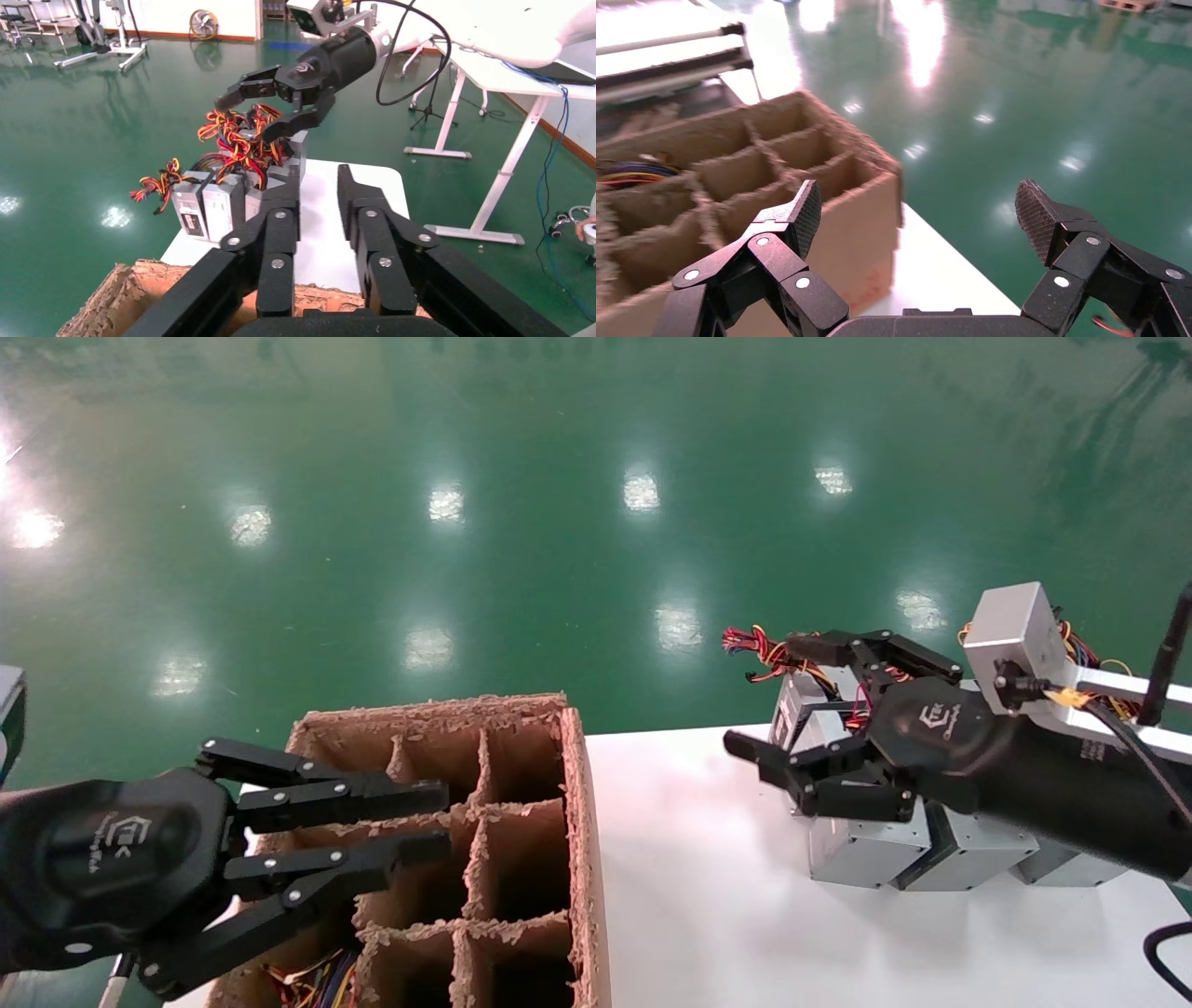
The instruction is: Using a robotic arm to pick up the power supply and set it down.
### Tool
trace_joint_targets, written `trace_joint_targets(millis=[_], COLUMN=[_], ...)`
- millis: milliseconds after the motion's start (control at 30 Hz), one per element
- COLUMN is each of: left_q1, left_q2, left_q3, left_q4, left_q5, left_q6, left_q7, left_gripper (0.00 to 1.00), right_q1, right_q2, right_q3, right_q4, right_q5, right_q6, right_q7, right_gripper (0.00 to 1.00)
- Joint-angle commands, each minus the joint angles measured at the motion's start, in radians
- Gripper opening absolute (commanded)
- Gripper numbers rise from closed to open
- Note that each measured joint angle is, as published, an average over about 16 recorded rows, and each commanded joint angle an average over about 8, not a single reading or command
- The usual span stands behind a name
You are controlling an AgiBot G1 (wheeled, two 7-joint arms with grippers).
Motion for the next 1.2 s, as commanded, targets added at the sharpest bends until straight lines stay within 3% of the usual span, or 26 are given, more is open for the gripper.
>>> trace_joint_targets(millis=[33,833,1200], left_q1=[0.000,0.000,0.000], left_q2=[0.000,0.000,0.000], left_q3=[0.000,0.000,0.000], left_q4=[0.000,0.000,0.000], left_q5=[0.000,0.000,0.000], left_q6=[0.000,0.000,0.000], left_q7=[0.000,0.000,0.000], left_gripper=[1.00,1.00,1.00], right_q1=[0.004,0.055,0.067], right_q2=[-0.001,-0.019,-0.023], right_q3=[0.001,0.008,0.010], right_q4=[-0.002,-0.028,-0.033], right_q5=[0.014,0.187,0.228], right_q6=[-0.029,-0.381,-0.460], right_q7=[-0.003,-0.039,-0.047], right_gripper=[1.00,1.00,1.00])
